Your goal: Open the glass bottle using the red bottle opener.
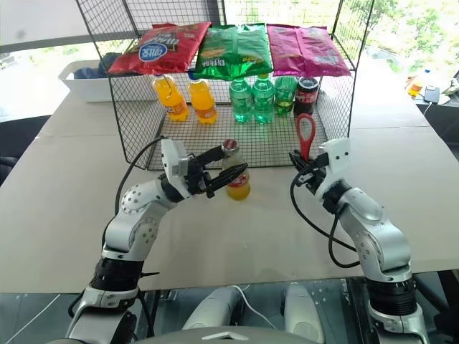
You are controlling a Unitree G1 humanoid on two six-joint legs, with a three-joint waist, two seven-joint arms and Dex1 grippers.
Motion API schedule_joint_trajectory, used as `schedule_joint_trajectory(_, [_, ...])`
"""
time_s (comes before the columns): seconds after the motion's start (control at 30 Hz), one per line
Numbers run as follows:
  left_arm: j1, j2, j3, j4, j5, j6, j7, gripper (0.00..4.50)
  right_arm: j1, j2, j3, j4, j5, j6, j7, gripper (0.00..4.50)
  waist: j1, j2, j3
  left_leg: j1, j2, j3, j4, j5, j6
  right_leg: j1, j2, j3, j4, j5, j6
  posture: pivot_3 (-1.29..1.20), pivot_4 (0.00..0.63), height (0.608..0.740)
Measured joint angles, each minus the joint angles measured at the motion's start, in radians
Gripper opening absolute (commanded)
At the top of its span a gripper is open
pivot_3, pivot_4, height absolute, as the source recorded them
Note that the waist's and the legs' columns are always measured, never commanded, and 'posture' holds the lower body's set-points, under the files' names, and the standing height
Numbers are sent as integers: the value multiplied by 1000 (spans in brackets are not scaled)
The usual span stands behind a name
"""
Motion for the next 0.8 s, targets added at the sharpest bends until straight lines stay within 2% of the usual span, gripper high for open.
schedule_joint_trajectory(0.03, [-1,3,-2,5,14,-17,-2,2788,-3,0,6,0,-5,-1,1,0,0,0,0,0,0,0,0,0,0,0,0,0,0,0,0,0,150,740])
schedule_joint_trajectory(0.17, [-6,4,-10,15,26,-57,-13,1699,-19,-1,29,0,-33,-28,16,0,1,0,0,0,0,0,0,0,0,0,0,0,0,0,0,0,150,740])
schedule_joint_trajectory(0.23, [-13,-2,-10,15,21,-69,-13,1455,-31,-9,64,-1,-73,-59,29,0,0,0,0,1,0,0,0,0,0,0,0,0,0,0,0,0,150,740])
schedule_joint_trajectory(0.5, [-15,-2,-9,14,20,-79,-10,1455,-33,-15,146,-1,-174,-123,49,0,1,0,0,2,0,0,0,0,0,1,0,0,0,0,0,0,150,740])
schedule_joint_trajectory(0.8, [-14,-2,-9,14,20,-85,-9,1455,-42,-33,252,33,-382,-254,47,0,0,0,0,2,0,0,0,0,0,1,0,0,0,0,0,0,150,740])
